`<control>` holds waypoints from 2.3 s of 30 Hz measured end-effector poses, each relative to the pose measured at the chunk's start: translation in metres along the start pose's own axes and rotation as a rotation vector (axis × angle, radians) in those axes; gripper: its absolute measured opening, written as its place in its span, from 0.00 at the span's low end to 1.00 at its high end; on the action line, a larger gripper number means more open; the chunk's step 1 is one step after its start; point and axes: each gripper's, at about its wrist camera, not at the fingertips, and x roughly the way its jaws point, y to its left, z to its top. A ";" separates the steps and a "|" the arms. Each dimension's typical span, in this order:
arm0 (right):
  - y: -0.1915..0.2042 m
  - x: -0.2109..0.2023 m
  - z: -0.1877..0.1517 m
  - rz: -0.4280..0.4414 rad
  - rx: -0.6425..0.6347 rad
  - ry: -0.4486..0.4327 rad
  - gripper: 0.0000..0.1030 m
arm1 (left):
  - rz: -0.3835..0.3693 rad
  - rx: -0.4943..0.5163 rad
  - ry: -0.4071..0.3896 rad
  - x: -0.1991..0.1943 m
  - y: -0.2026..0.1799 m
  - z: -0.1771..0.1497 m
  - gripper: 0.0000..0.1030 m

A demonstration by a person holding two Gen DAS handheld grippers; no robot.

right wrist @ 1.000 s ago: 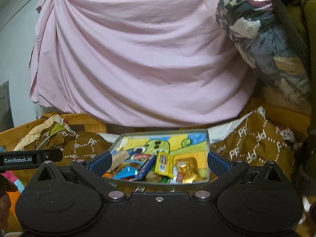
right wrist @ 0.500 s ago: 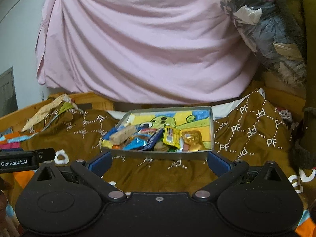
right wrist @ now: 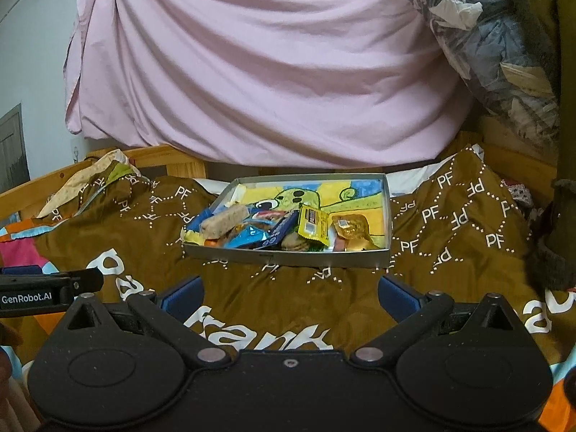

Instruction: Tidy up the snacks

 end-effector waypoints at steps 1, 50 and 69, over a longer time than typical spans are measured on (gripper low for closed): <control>0.000 0.001 0.000 0.001 -0.001 0.004 0.99 | 0.001 0.000 0.001 0.001 0.000 0.000 1.00; -0.002 0.010 -0.005 -0.008 -0.010 0.057 0.99 | 0.003 0.011 0.017 0.003 0.000 -0.003 1.00; -0.002 0.010 -0.005 -0.008 -0.010 0.060 0.99 | 0.003 0.010 0.018 0.003 0.000 -0.003 1.00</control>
